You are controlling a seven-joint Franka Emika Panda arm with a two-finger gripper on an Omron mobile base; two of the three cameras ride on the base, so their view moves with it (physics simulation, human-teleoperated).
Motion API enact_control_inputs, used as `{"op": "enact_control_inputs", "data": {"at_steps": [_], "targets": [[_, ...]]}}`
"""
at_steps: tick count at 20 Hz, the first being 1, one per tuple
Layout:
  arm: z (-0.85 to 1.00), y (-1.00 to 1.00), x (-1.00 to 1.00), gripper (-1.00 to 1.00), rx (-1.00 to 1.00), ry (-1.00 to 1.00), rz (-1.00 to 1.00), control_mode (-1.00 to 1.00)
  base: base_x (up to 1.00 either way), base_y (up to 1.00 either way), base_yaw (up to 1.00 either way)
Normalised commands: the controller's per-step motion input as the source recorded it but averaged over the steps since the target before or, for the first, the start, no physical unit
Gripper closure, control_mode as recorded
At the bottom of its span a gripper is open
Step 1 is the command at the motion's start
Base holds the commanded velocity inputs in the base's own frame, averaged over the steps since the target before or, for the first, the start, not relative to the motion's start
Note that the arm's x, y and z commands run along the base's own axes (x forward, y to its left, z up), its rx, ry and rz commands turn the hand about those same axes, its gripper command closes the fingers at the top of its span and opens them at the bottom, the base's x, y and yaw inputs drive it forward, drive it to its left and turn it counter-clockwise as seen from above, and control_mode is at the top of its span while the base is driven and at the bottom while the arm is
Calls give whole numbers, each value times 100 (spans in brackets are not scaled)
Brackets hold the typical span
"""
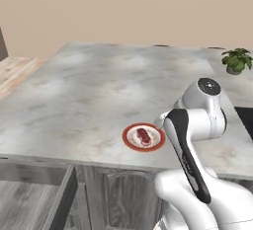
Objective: Pick up the knife from the drawer and place it on the cutting board. Then place the meat from the plate to the cutting board.
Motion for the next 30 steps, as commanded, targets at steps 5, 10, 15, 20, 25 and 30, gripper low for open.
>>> {"op": "enact_control_inputs", "data": {"at_steps": [5, 10, 15, 20, 25, 30], "targets": [[0, 0, 0, -100, 0, 0, 0, 100, 0, -32, 17], [0, 0, 0, -100, 0, 0, 0, 100, 9, -21, 7], [0, 0, 0, -100, 0, 0, 0, 100, 43, 5, 0], [0, 11, 22, -100, 0, 8, 0, -100, 33, 17, 0], [-9, 22, 32, -100, 0, 25, 0, -100, 0, 0, 0], [-23, 21, 13, -100, 0, 30, -3, -100, 0, 0, 0]]}}
